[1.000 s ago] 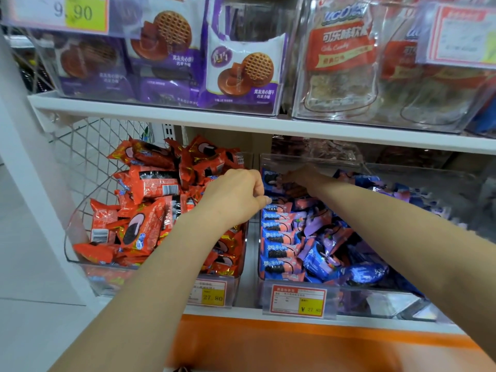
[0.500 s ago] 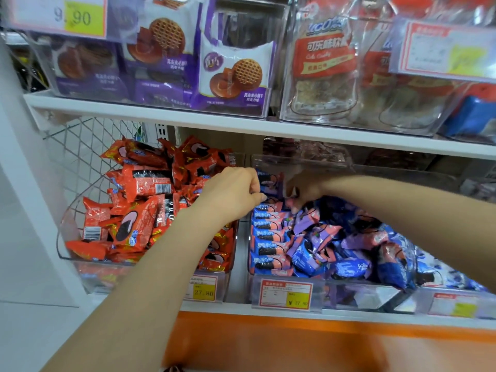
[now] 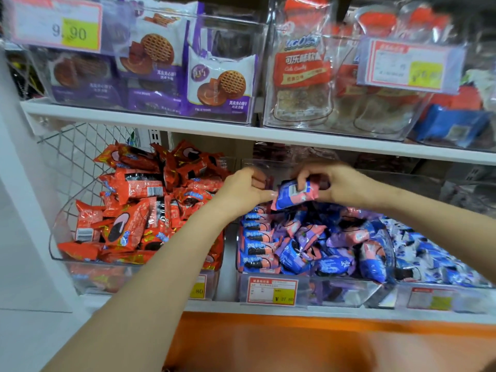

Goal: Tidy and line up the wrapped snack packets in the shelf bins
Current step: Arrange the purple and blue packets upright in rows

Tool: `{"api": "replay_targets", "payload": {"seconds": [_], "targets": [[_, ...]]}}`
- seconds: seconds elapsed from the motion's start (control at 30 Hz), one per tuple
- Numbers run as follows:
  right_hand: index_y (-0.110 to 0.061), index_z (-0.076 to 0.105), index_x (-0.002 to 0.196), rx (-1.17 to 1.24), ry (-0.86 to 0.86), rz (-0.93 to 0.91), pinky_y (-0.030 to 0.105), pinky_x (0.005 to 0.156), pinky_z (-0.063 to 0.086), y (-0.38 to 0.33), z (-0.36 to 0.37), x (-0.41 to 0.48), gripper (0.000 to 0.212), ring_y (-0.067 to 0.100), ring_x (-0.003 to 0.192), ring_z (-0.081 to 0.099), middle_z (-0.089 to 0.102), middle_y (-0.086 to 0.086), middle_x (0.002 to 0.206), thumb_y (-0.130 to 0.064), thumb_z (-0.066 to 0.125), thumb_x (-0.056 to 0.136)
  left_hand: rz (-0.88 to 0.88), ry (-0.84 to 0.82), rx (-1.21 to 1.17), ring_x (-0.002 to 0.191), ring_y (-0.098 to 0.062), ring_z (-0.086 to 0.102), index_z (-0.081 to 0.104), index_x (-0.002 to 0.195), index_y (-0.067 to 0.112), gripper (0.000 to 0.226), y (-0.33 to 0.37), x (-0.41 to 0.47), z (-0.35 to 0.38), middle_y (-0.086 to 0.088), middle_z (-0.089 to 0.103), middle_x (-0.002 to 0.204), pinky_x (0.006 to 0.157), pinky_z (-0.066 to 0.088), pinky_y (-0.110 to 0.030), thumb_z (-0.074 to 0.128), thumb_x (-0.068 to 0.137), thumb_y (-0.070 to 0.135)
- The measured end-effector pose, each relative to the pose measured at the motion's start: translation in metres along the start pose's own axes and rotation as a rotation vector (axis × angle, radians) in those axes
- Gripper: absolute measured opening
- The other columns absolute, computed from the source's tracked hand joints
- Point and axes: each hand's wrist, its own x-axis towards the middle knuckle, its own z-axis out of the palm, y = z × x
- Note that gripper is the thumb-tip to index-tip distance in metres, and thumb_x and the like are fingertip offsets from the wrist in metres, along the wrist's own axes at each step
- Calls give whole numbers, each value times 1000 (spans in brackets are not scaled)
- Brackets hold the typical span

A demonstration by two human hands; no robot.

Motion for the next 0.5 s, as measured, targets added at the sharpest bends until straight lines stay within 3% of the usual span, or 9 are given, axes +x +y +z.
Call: {"api": "replay_targets", "payload": {"seconds": [0.07, 0.2, 0.3, 0.37, 0.43, 0.5], "targets": [[-24, 58, 79, 146, 63, 24, 8, 72, 39, -4, 3, -18, 35, -9, 74, 53, 60, -20, 79, 8, 71, 75, -76, -101, -144, 99, -22, 63, 52, 118, 3, 44, 5, -3, 9, -12, 63, 110, 93, 51, -37, 70, 83, 21], [-35, 61, 79, 196, 245, -43, 14, 90, 43, -9, 17, -39, 30, 0, 101, 57, 60, -13, 106, -8, 73, 71, -234, -325, -543, 72, -12, 65, 59, 88, 8, 11, 16, -10, 19, -7, 66, 83, 69, 56, -23, 57, 92, 19], [-26, 62, 78, 403, 343, 21, 14, 83, 46, -8, 24, -43, 32, 3, 87, 61, 66, -8, 93, 2, 76, 70, -224, -259, -464, 90, -13, 64, 56, 106, 13, 27, 15, -9, 23, -5, 64, 104, 73, 58, -24, 57, 90, 35], [-18, 63, 82, 533, 380, 120, 16, 70, 50, -8, 26, -42, 24, 4, 72, 61, 67, -7, 78, 3, 73, 73, -153, -238, -362, 100, -9, 60, 55, 112, 23, 33, 12, -7, 23, 3, 61, 111, 80, 56, -26, 57, 87, 45], [-12, 64, 83, 673, 389, 233, 18, 56, 52, -9, 27, -40, 15, 6, 58, 61, 68, -5, 67, -2, 70, 75, -67, -262, -302, 87, -3, 59, 60, 102, 24, 20, 12, -8, 23, 6, 62, 97, 75, 51, -18, 62, 86, 37], [-10, 66, 84, 761, 387, 316, 19, 51, 51, -9, 29, -38, 12, 10, 50, 60, 68, 0, 63, -10, 70, 73, -33, -273, -261, 70, -2, 57, 60, 90, 22, 11, 11, -8, 24, 6, 63, 81, 66, 47, -15, 69, 84, 22]]}}
